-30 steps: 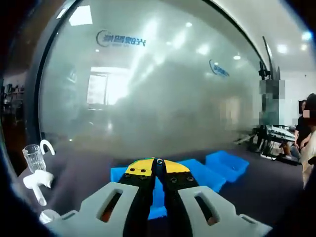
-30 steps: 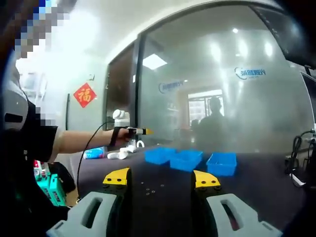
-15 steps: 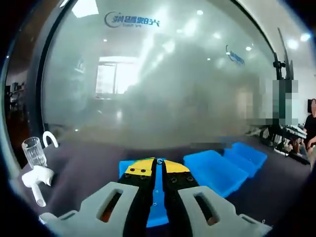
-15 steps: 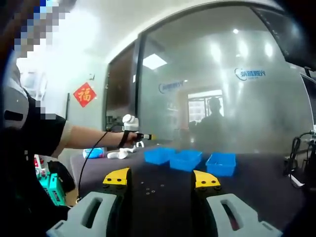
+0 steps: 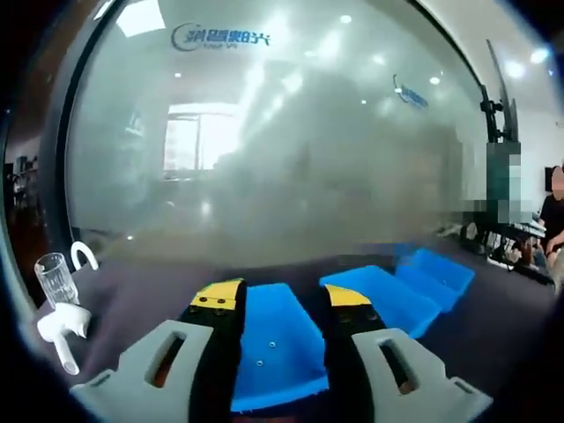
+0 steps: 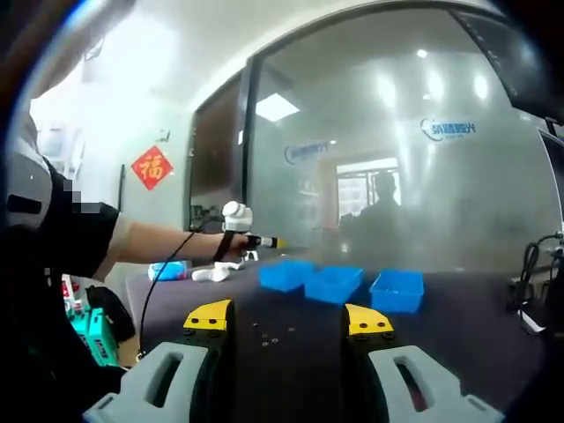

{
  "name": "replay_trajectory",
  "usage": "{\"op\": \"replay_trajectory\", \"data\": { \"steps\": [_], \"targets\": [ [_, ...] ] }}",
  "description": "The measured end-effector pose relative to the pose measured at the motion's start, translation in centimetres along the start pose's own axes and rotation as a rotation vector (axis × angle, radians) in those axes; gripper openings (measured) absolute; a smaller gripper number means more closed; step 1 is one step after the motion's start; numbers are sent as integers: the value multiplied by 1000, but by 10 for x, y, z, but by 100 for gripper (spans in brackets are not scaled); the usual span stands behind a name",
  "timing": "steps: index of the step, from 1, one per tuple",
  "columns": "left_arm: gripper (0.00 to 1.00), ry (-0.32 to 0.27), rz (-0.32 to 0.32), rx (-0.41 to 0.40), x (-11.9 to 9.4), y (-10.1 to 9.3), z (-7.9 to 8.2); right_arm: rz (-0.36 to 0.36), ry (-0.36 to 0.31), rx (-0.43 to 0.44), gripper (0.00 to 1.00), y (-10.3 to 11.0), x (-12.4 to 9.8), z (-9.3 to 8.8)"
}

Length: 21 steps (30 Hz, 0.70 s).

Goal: Sort the screws, nuts, and washers into the corresponding bins

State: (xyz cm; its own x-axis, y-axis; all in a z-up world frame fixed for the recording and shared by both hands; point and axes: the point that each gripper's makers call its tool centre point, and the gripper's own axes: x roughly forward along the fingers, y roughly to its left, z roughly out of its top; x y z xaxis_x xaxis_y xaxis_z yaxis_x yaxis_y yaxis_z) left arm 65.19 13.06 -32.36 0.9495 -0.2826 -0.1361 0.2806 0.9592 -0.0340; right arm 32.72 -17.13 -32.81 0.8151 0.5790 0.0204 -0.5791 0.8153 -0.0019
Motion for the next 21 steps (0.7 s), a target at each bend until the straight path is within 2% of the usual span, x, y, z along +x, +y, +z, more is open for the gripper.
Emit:
{"op": "replay_trajectory", "data": {
  "steps": [4,9,13,15,20,21],
  "targets": [
    [47,-2,-25,-10,-7,-7,-1,3,2,2,43,1,1,-1],
    [46,-9,-38,-22,-20,-10,-3,8,-1,2,43,3,2,-1],
    [45,-24,-57,-22,-42,-18,-5,11,-5,5,43,4,3,-1],
    [43,-38,-40,46,-55,-19,-7,13,-6,7,43,4,4,-2],
    [43,-71,-78,41,-89,-37,-11,23,-5,11,43,8,9,-3],
    [43,-89,-100,18,-101,-44,-11,26,-5,8,43,9,10,-3]
  ]
}}
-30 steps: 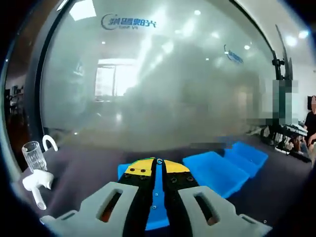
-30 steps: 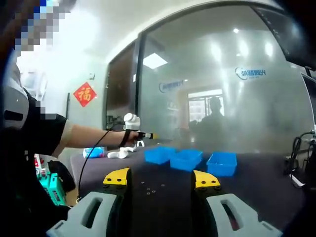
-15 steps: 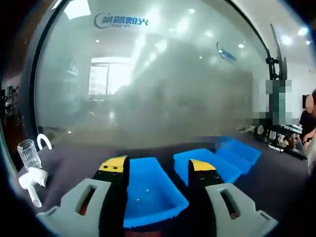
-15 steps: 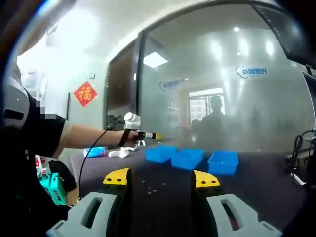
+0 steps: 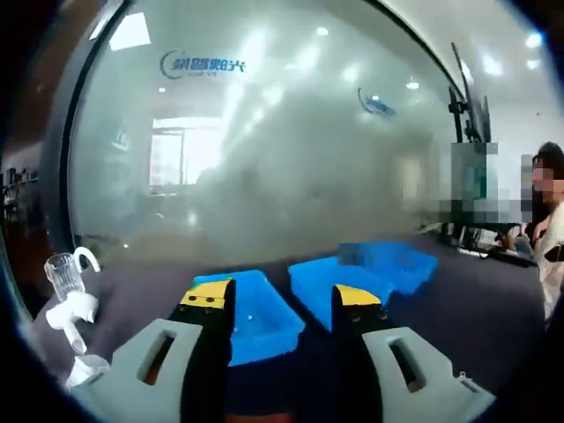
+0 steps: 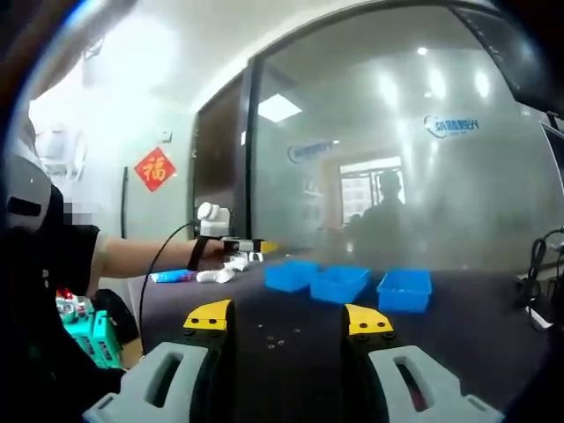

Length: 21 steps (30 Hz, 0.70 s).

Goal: Sort the screws, nuts, and washers into the corresponding bins

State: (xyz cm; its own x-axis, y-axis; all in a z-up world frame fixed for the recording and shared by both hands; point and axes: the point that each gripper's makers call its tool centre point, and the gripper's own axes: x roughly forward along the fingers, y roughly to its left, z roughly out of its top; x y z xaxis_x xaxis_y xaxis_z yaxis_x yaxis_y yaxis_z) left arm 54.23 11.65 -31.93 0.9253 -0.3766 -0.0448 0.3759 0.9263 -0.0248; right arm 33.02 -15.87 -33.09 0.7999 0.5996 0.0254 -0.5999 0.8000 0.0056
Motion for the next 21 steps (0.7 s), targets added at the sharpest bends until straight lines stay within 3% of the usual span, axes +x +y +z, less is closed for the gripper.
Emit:
{"op": "replay_trajectory", "data": {
  "steps": [6,8,11,13,17,21],
  "targets": [
    [43,-5,-30,-4,-53,-21,-22,8,-3,-2,43,2,2,1],
    [43,-16,-38,-5,-62,-13,-23,9,-3,-3,43,2,3,2],
    [42,-55,-31,-74,-88,-11,-22,9,-1,-5,43,2,3,1],
    [41,-66,-18,-61,-101,-10,-24,8,1,-5,43,2,5,0],
    [41,-58,-23,-26,-121,-12,-34,15,3,-8,43,4,9,0],
    [41,-55,-47,-82,-141,-22,-44,17,3,-8,43,3,12,-1]
  ]
}}
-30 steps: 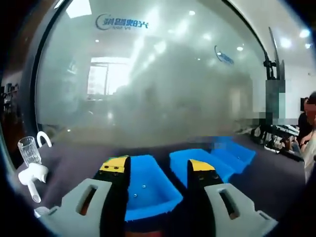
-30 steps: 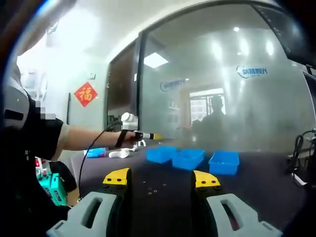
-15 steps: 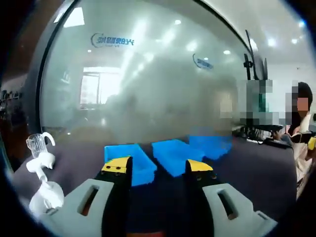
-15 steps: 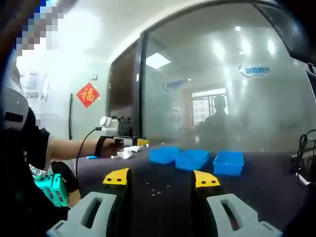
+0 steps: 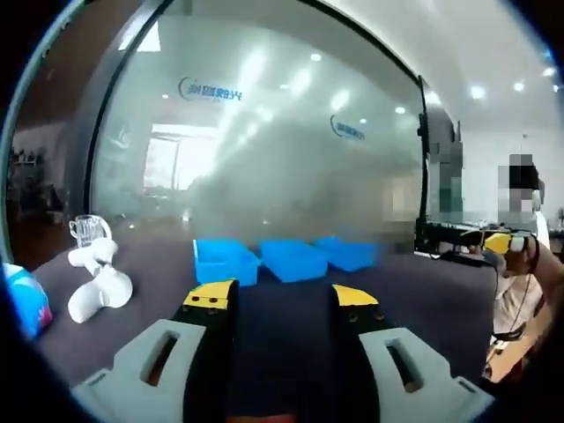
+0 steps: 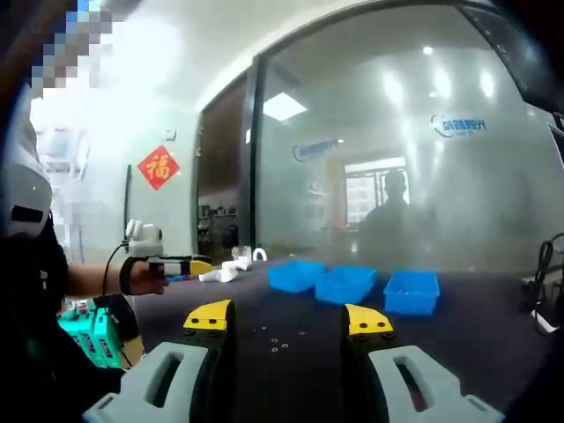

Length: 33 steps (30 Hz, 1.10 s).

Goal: Sort the screws, nuts, and washers into the corresponding bins

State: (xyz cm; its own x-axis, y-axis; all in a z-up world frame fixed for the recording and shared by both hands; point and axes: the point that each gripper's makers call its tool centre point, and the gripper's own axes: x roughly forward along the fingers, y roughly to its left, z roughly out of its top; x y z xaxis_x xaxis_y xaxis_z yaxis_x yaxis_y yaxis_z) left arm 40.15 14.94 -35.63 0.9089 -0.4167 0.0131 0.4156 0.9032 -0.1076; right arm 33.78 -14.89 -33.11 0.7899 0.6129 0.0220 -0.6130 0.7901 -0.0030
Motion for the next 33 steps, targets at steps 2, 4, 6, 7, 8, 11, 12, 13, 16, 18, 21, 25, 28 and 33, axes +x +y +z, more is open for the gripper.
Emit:
{"op": "replay_trajectory", "data": {
  "steps": [2,4,6,7,8,11,12,13,16,18,21,25,28,33],
  "targets": [
    [41,0,-2,9,-10,-5,-4,0,0,2,43,0,1,0],
    [41,-2,-5,8,-19,-9,-7,0,0,3,43,0,2,-1],
    [41,2,-27,49,-27,-15,-9,0,1,6,43,0,2,-2],
    [41,2,-28,50,-30,-15,-10,0,1,7,43,-1,2,-2],
    [41,3,-39,57,-33,-18,-10,0,2,7,43,-1,2,-3],
    [42,22,-96,71,-39,-24,-13,-1,7,8,43,-2,2,-4],
    [42,31,-116,69,-39,-26,-14,-3,6,8,43,-3,1,-4],
    [42,40,-140,63,-40,-27,-15,-4,4,8,43,-3,1,-4],
    [42,44,-177,48,-42,-29,-13,-5,0,9,43,-3,0,-3],
    [42,54,-224,57,-43,-34,-12,-4,-1,9,43,-2,-1,-3],
    [42,78,-284,81,-44,-42,-13,-6,2,7,43,-2,-2,-3],
    [43,128,-315,108,-43,-47,-18,-10,3,6,43,-3,-4,-2],
    [43,158,-326,98,-40,-48,-21,-10,8,5,43,-3,-4,-3],
    [43,236,-324,92,-30,-46,-28,-10,13,3,43,-3,-5,-5]
  ]
}}
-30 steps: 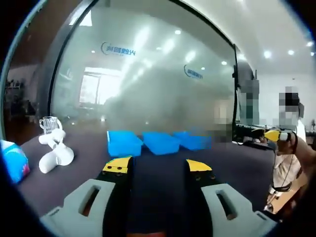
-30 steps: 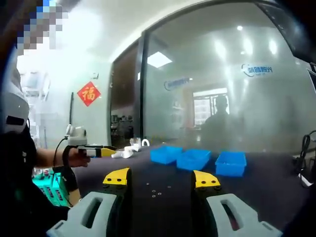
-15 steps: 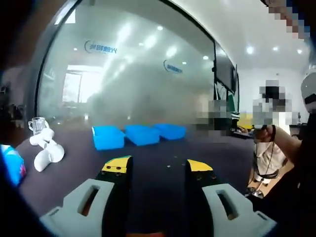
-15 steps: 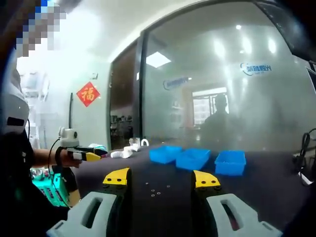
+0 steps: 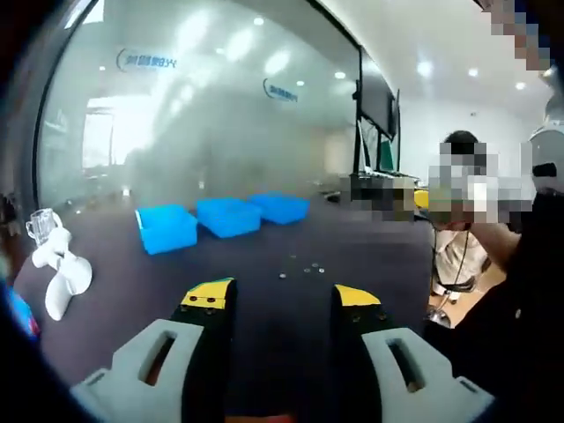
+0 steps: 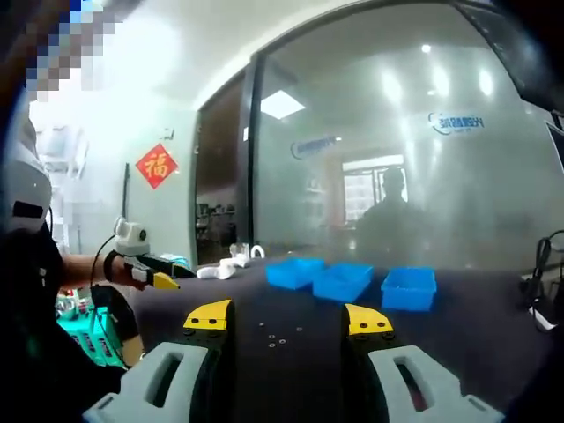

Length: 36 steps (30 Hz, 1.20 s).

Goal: Sort the screws, nuts, and washers into the corresponding bins

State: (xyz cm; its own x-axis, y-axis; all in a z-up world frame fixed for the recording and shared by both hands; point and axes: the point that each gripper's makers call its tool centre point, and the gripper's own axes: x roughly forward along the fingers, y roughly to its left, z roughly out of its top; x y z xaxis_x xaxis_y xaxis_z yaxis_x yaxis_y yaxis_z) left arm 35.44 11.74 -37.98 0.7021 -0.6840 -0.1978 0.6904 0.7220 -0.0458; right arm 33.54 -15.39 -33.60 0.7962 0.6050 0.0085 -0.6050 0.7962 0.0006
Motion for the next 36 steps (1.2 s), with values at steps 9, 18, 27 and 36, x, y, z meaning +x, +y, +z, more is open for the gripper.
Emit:
{"op": "replay_trajectory", "data": {
  "steps": [9,18,27,36],
  "targets": [
    [43,76,-37,22,16,-1,9,-3,32,-19,44,1,-3,-9],
    [43,186,-94,55,28,-6,8,-2,43,-23,44,0,-7,-13],
    [43,273,-153,112,48,-10,16,4,49,-20,44,1,-9,-18],
    [42,391,-189,149,76,-9,16,-6,47,-15,44,-2,-14,-19]
  ]
}}
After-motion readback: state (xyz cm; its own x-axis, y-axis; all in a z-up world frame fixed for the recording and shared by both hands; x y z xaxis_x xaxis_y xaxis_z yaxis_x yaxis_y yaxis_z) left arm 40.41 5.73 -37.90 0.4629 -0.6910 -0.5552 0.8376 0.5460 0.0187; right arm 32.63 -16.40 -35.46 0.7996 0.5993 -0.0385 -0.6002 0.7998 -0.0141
